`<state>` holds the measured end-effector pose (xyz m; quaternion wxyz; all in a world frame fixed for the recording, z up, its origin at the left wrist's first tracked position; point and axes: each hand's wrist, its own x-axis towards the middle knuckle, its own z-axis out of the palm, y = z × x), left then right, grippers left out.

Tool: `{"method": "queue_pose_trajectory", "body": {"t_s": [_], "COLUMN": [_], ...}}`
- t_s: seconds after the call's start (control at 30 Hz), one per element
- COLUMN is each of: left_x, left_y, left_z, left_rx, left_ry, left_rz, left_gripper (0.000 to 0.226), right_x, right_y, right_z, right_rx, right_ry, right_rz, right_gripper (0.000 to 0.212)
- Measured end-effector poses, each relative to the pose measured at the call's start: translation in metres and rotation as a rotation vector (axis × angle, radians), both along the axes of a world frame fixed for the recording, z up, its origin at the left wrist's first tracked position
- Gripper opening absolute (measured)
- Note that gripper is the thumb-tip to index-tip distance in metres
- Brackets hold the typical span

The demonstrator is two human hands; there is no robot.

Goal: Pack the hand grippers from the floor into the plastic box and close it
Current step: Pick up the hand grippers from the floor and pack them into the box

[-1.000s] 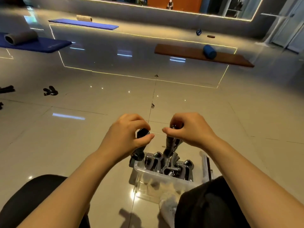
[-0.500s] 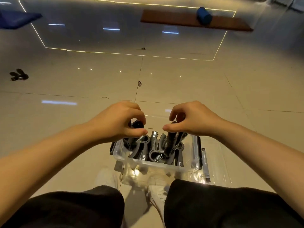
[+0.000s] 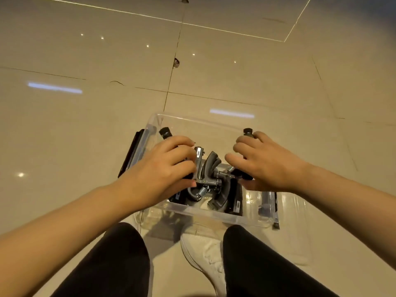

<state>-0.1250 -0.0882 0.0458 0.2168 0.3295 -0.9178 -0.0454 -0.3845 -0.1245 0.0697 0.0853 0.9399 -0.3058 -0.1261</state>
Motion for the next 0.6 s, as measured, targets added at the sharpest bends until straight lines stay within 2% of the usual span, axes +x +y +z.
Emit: {"method": "queue_pose_trajectory", "body": {"t_s": [0.07,0.13,0.33,0.47,0.6], "left_x": [0.0,0.0,0.004,0.004,0.004], "left_y": [0.002,0.007,0.024,0.026,0.026], "left_z": [-0.017,-0.036,-0.075,-0.079,-0.077], "left_rx": [-0.005,0.014,0.04,0.033,0.059], "left_ry": [0.009,0.042,0.128,0.159,0.165], "left_rz": [0.014,0.039,0.197,0.255,0.279], "left_gripper": [0.033,0.033,0.032,0.029,0.029], "right_x": [-0.005,-0.007,-0.005,0.02,0.031], "right_y": [0.003,0.006,0.014,0.022,0.007], "right_z": [-0.011,-0.022,-0.048,-0.073,-0.09], "right_rx": [0.015,0.07,0.226,0.365,0.408], "right_ry": [0.089,0.1,-0.027,-0.175,-0.217], "right_rz": [0.12,0.15,0.212,0.147,-0.051], "right_gripper": [0.063,0.066,0.056,0.036,0.038]}}
